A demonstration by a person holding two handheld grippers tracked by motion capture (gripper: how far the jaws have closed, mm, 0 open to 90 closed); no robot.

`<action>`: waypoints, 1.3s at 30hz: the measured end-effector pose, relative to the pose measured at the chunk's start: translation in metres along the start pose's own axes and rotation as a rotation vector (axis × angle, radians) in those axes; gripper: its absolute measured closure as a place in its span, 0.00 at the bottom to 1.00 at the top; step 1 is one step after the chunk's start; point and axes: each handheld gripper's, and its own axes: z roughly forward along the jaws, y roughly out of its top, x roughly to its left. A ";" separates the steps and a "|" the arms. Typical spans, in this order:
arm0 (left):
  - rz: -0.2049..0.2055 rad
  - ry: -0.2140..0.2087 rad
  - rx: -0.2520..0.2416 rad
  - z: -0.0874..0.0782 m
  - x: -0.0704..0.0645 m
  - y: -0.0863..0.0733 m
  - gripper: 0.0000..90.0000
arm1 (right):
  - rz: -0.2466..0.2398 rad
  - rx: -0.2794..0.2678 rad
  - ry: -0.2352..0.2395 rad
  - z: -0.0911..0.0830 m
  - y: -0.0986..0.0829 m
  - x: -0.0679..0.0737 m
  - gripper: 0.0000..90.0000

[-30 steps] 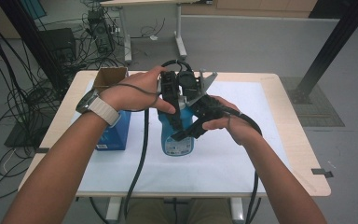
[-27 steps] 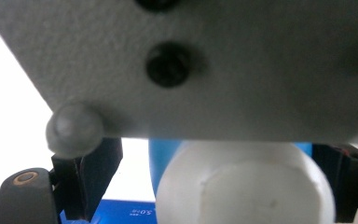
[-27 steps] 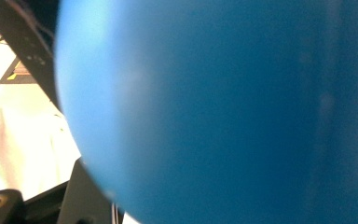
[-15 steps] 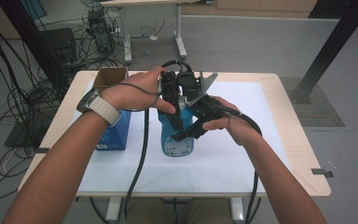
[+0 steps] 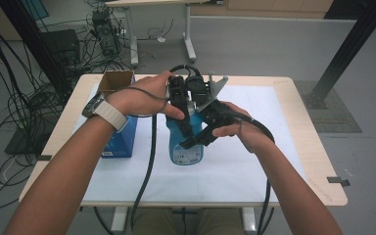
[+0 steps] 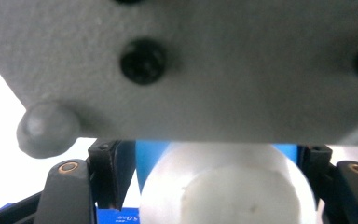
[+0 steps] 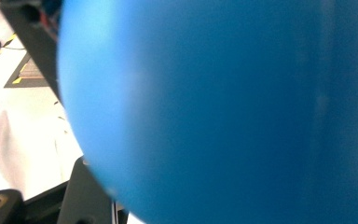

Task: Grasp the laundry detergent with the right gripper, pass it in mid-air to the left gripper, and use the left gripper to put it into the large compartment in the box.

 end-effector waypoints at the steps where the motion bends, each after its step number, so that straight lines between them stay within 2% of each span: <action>1: 0.000 -0.004 0.000 0.000 0.000 0.000 0.37 | 0.000 0.001 0.001 0.000 0.000 0.000 0.48; 10: -0.004 -0.025 -0.004 0.001 0.001 -0.001 0.41 | 0.001 0.001 0.001 0.001 -0.001 0.000 0.48; 39: -0.001 -0.016 -0.012 0.000 -0.001 0.000 0.42 | -0.009 0.005 -0.008 -0.001 -0.001 0.001 0.48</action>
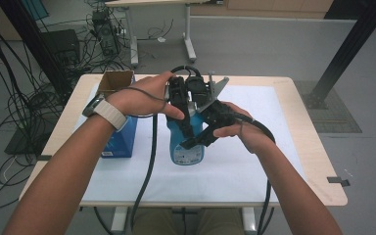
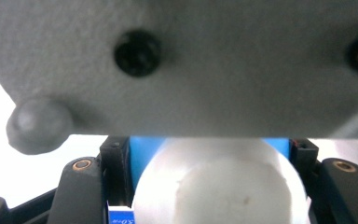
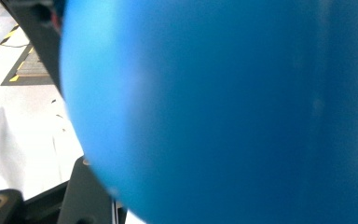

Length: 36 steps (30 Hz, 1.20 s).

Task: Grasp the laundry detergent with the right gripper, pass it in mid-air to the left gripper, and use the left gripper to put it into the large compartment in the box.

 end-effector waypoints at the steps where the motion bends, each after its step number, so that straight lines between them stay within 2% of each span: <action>1: 0.001 0.001 0.000 0.000 0.000 0.000 0.42 | 0.001 -0.001 0.000 0.000 0.000 0.000 0.48; 36: -0.006 -0.003 -0.022 -0.001 -0.001 -0.004 0.42 | -0.012 0.016 -0.001 0.000 0.003 0.000 0.48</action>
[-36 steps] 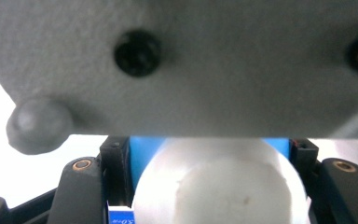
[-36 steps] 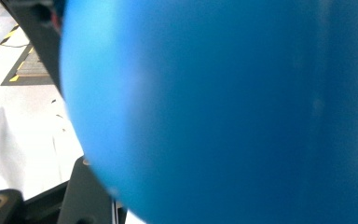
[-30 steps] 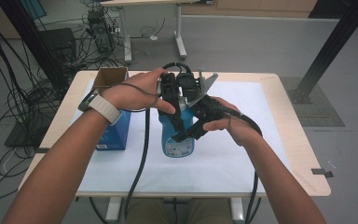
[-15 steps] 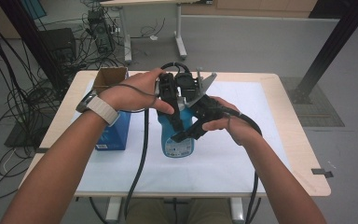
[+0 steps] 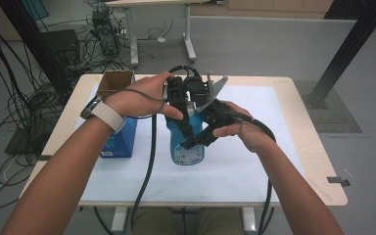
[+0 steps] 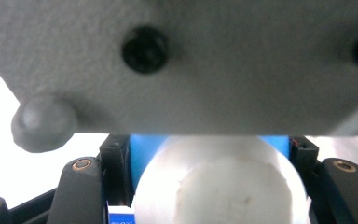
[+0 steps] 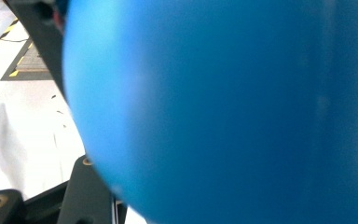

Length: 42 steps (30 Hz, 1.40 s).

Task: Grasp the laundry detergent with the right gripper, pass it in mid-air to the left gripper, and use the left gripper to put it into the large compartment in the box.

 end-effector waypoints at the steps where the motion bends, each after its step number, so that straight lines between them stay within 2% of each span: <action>1: 0.000 -0.001 -0.001 0.000 0.000 0.000 0.42 | 0.002 0.001 0.002 0.000 0.000 0.000 0.48; 5: 0.001 0.003 -0.006 0.001 0.000 -0.001 0.42 | 0.000 0.002 0.006 0.000 0.000 0.000 0.48; 8: 0.001 0.002 -0.008 0.001 -0.001 -0.001 0.42 | 0.017 0.010 0.007 0.000 0.000 0.001 0.48; 9: 0.000 0.003 -0.008 0.001 -0.001 -0.001 0.42 | -0.002 0.004 0.009 0.000 0.000 0.000 0.48; 12: -0.003 0.003 -0.008 0.000 -0.001 -0.001 0.42 | 0.010 0.009 0.010 0.000 0.001 0.001 0.48; 13: -0.003 0.002 -0.007 0.000 -0.001 -0.002 0.42 | -0.004 0.003 0.011 0.000 0.001 0.000 0.48; 14: -0.004 0.004 -0.007 -0.001 -0.002 -0.002 0.42 | 0.009 0.009 0.012 0.000 0.001 0.001 0.48; 15: -0.005 0.005 -0.007 -0.001 -0.002 -0.001 0.42 | -0.007 0.002 0.010 0.000 0.001 0.001 0.48; 17: -0.004 0.006 -0.012 -0.001 -0.002 -0.002 0.42 | -0.008 0.002 0.010 0.000 0.001 0.001 0.48; 20: -0.001 0.008 -0.012 -0.001 -0.003 -0.001 0.42 | 0.014 0.011 0.006 -0.001 0.002 0.003 0.48; 22: -0.002 0.008 -0.011 -0.001 -0.003 -0.001 0.42 | 0.000 0.009 0.009 -0.002 0.001 0.003 0.48; 26: -0.005 0.009 -0.015 -0.001 -0.003 0.000 0.42 | 0.003 0.013 0.003 -0.002 0.001 0.003 0.48; 27: -0.002 0.008 -0.012 -0.001 -0.003 0.000 0.42 | -0.011 0.008 0.005 -0.002 0.001 0.002 0.48; 31: -0.003 0.008 -0.011 -0.001 -0.003 0.000 0.42 | 0.001 0.013 0.006 -0.002 0.001 0.003 0.48; 32: -0.003 0.009 -0.012 -0.001 -0.003 0.000 0.42 | -0.013 0.007 0.005 -0.002 0.001 0.002 0.48; 36: -0.004 0.009 -0.014 -0.002 -0.004 -0.001 0.42 | -0.001 0.014 0.007 -0.002 0.002 0.003 0.48; 37: -0.007 0.011 -0.019 -0.001 -0.004 -0.001 0.42 | -0.014 0.009 0.007 -0.002 0.002 0.002 0.48; 38: -0.002 0.011 -0.016 -0.002 -0.003 -0.001 0.42 | 0.006 0.017 0.003 -0.002 0.003 0.004 0.48; 39: -0.002 0.011 -0.015 -0.002 -0.003 -0.001 0.42 | -0.014 0.010 0.007 -0.002 0.002 0.002 0.48; 42: -0.004 0.010 -0.019 -0.001 -0.003 -0.001 0.42 | -0.013 0.011 0.009 -0.002 0.002 0.002 0.48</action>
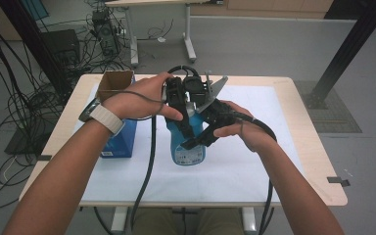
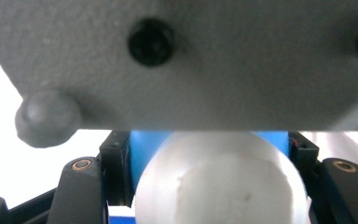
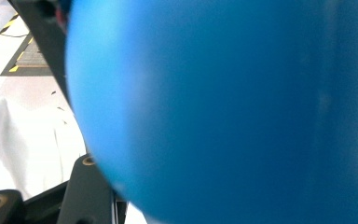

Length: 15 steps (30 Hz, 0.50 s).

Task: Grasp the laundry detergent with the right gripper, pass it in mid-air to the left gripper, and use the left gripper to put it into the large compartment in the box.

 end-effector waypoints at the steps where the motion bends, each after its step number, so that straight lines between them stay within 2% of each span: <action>1: 0.001 0.001 0.000 0.000 0.000 0.000 0.42 | -0.001 0.000 -0.001 0.000 0.000 0.000 0.48; 2: -0.003 -0.001 -0.003 0.000 0.000 0.000 0.42 | 0.012 0.006 0.000 -0.001 0.000 0.001 0.48; 10: 0.000 0.003 -0.005 -0.001 0.000 -0.001 0.42 | 0.011 0.004 0.000 -0.001 0.001 0.001 0.48; 11: 0.000 0.004 -0.005 -0.001 0.000 -0.001 0.42 | -0.027 -0.010 0.000 0.000 0.000 -0.001 0.48; 12: -0.002 0.001 -0.004 -0.001 -0.001 -0.001 0.42 | -0.027 -0.010 0.000 0.000 0.000 -0.001 0.48; 13: -0.003 0.001 -0.005 -0.001 -0.001 -0.001 0.42 | 0.007 0.005 0.002 -0.001 0.001 0.001 0.48; 15: 0.000 0.001 -0.003 -0.001 -0.001 -0.001 0.42 | -0.007 -0.002 0.001 0.000 0.001 0.000 0.48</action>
